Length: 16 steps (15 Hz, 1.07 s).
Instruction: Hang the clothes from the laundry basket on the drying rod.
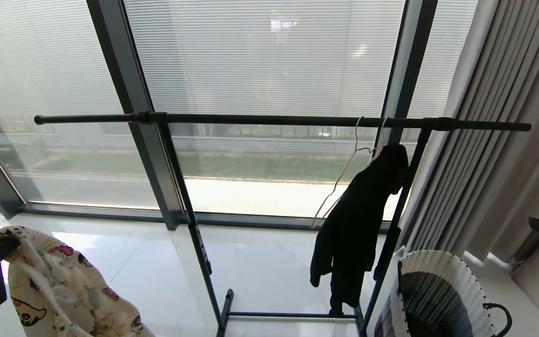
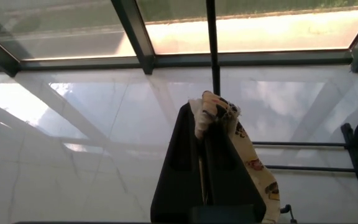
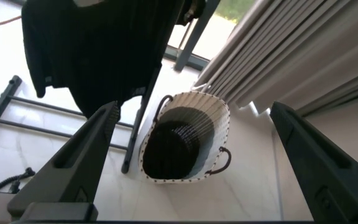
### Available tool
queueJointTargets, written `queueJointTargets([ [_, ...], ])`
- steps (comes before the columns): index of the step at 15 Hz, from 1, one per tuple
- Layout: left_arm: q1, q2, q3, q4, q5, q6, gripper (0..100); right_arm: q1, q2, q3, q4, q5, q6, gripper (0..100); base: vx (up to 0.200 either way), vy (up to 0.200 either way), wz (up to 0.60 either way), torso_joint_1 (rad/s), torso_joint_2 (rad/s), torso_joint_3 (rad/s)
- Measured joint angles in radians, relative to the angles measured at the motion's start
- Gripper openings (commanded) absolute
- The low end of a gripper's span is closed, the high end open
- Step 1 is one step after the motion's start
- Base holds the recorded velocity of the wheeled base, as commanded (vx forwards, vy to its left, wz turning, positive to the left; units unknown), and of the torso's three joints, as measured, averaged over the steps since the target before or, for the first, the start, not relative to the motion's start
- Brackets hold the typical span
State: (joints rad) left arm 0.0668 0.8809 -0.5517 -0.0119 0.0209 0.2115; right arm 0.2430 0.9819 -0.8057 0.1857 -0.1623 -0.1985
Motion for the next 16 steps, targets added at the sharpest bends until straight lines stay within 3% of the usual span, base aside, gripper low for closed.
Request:
queueJointTargets([
  [2,0.000,0.000,-0.003,0.000,0.000,0.000,0,0.000,0.001,0.008,-0.003,0.000,-0.001,100,0.000,0.000,0.00,0.000,0.00,0.000],
  [10,-0.001,0.000,0.000,-0.001,-0.001,0.000,0,0.001,-0.001,0.010,-0.007,0.001,0.000,100,0.200,0.200,0.00,0.002,0.00,0.002],
  [16,-0.010,-0.005,0.015,-0.016,-0.002,0.000,0,0.000,0.000,0.019,-0.007,0.005,0.003,100,0.000,0.000,0.00,0.000,0.00,0.000],
])
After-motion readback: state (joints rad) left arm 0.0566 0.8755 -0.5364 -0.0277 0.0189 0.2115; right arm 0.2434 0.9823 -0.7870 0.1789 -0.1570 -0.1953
